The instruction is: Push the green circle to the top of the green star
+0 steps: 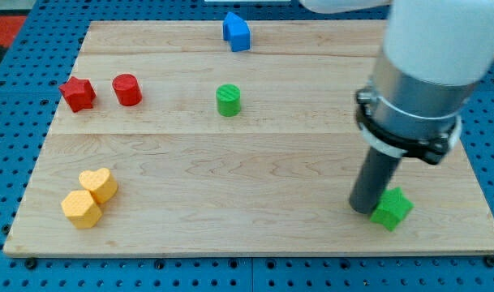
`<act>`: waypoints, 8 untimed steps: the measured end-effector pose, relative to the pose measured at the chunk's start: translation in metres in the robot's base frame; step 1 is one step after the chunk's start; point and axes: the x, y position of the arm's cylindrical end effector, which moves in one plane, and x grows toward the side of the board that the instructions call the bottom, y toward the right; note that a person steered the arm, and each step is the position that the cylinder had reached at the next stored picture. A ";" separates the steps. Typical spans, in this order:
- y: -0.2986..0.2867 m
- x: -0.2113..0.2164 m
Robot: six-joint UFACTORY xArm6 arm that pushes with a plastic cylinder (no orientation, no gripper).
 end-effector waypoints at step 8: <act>-0.049 -0.116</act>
